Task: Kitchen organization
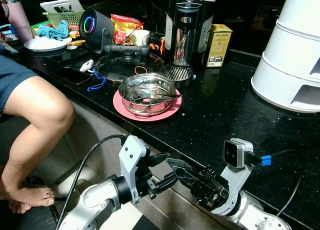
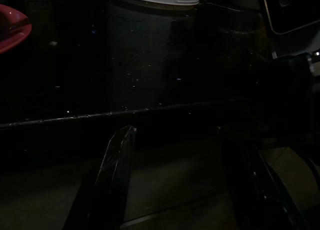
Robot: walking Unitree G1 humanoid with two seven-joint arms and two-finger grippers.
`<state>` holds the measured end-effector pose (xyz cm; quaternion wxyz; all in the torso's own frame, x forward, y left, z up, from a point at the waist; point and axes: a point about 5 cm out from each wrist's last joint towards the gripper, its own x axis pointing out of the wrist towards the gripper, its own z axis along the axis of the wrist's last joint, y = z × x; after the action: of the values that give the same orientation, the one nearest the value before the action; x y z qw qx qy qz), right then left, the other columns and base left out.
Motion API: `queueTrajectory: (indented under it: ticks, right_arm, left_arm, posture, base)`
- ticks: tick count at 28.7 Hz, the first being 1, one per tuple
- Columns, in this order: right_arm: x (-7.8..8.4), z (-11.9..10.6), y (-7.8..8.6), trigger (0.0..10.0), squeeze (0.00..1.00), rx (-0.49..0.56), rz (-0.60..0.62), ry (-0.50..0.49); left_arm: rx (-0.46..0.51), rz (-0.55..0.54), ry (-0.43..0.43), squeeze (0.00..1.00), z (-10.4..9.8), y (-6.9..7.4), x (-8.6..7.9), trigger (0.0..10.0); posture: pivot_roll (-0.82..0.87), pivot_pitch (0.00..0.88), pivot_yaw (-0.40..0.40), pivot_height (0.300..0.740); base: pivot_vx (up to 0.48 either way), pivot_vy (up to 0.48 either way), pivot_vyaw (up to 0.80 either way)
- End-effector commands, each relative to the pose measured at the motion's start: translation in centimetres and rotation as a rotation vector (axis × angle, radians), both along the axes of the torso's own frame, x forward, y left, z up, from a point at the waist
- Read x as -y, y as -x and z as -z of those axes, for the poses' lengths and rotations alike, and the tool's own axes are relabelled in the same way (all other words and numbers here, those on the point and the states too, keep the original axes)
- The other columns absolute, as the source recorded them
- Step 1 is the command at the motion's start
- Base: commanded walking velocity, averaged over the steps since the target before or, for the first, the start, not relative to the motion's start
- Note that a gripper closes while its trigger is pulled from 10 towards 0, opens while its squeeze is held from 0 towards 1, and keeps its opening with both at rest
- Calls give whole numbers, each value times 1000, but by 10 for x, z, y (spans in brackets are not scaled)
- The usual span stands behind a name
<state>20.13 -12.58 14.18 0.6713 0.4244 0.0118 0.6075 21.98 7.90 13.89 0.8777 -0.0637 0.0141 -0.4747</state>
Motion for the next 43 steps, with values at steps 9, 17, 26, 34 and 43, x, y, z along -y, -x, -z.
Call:
queueTrajectory:
  ticks: [9,17,26,34,43]
  right_arm:
    - [-1,4,0,10000,0,-18,-27,11]
    - [-1,5,0,10000,0,-23,-37,13]
    - [-1,4,0,10000,0,-24,-34,8]
    - [-1,4,0,10000,0,-23,-33,3]
    - [-1,4,-1,10000,0,-21,-33,2]
  left_arm:
    - [6,21,-24,0,0,0,2,10000]
    - [6,14,-29,0,0,0,2,10000]
    - [-2,16,-54,0,2,0,3,10000]
    - [0,19,-62,0,2,0,3,10000]
    - [2,18,-69,0,2,-1,2,10000]
  posture:
    - [-12,0,-12,740]
    - [-12,0,-17,740]
    - [-14,0,-11,740]
    - [-14,0,-8,740]
    - [-13,0,-7,740]
  base:
    - [0,0,0]
    - [0,0,0]
    - [-29,0,0]
    - [-281,0,0]
    - [-320,0,0]
